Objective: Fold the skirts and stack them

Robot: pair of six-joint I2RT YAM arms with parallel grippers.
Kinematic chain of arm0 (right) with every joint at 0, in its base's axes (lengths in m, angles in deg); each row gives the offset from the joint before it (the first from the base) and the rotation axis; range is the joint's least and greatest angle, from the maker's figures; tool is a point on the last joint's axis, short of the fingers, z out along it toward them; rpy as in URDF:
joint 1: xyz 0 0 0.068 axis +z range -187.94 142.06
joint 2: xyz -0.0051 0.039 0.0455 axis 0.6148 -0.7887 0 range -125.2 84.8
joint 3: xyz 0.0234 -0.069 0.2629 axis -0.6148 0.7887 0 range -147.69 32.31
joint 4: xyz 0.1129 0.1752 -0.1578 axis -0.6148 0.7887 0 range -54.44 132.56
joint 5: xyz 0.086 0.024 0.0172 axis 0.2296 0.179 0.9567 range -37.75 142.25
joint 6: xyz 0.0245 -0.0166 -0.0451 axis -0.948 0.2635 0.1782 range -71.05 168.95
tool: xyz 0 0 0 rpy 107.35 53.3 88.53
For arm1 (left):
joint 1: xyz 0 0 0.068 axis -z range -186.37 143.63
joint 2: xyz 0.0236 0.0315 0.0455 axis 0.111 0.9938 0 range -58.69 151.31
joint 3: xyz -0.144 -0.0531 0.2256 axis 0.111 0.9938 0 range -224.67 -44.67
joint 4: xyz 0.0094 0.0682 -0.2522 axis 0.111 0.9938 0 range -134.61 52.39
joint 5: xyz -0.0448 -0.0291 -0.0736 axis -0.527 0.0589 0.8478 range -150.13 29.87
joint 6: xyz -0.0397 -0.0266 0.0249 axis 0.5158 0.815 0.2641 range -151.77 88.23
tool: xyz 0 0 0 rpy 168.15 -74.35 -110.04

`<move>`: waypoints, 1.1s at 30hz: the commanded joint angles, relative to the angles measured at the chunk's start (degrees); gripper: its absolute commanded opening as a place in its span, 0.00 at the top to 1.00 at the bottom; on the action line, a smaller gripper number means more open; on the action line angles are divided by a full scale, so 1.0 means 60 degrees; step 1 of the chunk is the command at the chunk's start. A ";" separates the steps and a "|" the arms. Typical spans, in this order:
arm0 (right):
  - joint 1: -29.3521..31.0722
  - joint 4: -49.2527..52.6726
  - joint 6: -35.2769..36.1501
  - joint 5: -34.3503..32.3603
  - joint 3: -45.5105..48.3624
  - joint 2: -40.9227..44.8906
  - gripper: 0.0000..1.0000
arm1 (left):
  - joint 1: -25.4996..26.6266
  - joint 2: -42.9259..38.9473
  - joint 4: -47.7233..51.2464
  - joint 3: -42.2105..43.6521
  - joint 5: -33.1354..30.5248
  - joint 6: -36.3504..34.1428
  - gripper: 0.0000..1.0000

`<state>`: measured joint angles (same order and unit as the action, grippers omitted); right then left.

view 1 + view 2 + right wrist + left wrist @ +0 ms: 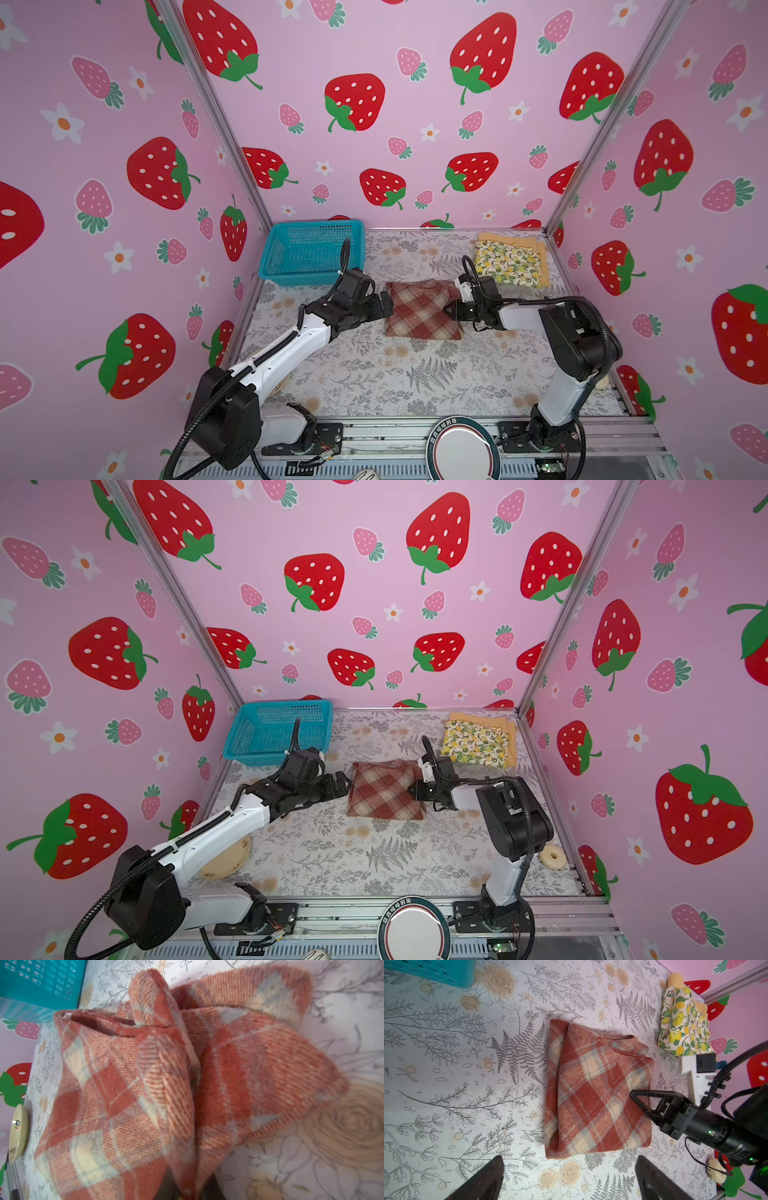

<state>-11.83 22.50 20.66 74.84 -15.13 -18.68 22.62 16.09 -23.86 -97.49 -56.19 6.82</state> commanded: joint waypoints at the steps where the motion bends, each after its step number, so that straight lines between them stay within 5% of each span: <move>1: 0.0021 0.1600 0.0530 -0.0747 -0.0682 -0.0108 0.97 | -0.0043 0.0061 -0.0128 0.0178 -0.0200 -0.0103 0.00; 9: -0.0120 0.4473 0.1696 -0.2505 -0.3937 -0.0079 1.00 | -0.0127 0.0332 -0.0830 0.0163 0.0035 0.0021 0.00; 26: -0.1728 1.0396 0.2897 -0.3412 -1.2373 -0.2380 0.99 | -0.0115 0.1536 -0.2241 0.0182 0.1173 0.0440 0.01; 33: -0.2445 1.1142 0.3363 -0.3716 -1.3255 -0.2517 0.99 | -0.0121 0.1452 -0.2119 0.0137 0.1144 0.0373 0.01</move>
<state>-24.88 85.12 38.17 53.70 -93.70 -34.55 22.12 25.21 -35.92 -96.17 -49.59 8.81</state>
